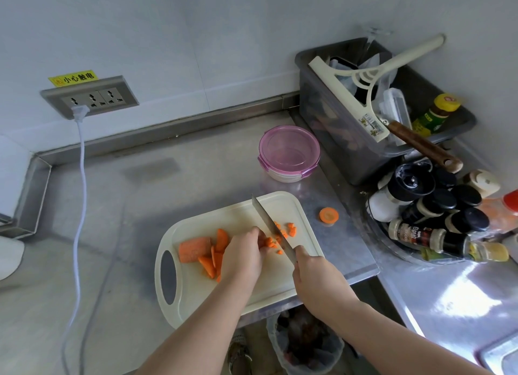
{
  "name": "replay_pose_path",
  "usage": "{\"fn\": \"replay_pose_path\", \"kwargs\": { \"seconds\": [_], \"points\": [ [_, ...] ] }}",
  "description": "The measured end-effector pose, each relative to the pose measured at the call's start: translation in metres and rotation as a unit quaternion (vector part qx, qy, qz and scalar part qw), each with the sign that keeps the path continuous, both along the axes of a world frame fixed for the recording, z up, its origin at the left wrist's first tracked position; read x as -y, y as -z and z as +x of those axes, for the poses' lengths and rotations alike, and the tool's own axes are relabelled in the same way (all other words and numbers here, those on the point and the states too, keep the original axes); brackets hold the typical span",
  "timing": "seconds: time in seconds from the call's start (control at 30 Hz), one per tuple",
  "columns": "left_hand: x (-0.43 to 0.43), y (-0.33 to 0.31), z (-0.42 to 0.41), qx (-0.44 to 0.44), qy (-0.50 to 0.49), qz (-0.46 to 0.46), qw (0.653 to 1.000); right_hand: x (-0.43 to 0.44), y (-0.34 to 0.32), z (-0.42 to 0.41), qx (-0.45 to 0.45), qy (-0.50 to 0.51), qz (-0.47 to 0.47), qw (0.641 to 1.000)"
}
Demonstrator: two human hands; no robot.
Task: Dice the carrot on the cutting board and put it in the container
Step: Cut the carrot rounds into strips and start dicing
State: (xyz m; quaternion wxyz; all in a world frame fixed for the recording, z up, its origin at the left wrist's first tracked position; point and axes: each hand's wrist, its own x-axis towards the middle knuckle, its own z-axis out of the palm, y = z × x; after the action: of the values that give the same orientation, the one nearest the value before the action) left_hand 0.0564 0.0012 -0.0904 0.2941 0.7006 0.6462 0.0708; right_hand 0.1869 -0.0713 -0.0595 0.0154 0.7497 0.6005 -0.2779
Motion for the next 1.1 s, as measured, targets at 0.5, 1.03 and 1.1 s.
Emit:
{"fn": "replay_pose_path", "kwargs": {
  "seconds": [0.5,1.03,1.1],
  "points": [
    [0.002,-0.011,-0.004,-0.033,0.01,0.003,0.999,0.002,0.0,-0.008,0.019,-0.042,-0.008,0.999],
    [-0.002,-0.013,-0.001,-0.087,0.025,-0.017,0.996,-0.003,-0.01,-0.013,-0.014,-0.031,-0.02,0.999],
    [-0.003,-0.011,0.0,-0.083,0.019,-0.016,0.996,-0.003,-0.009,-0.012,0.004,-0.049,-0.025,0.998]
  ]
}}
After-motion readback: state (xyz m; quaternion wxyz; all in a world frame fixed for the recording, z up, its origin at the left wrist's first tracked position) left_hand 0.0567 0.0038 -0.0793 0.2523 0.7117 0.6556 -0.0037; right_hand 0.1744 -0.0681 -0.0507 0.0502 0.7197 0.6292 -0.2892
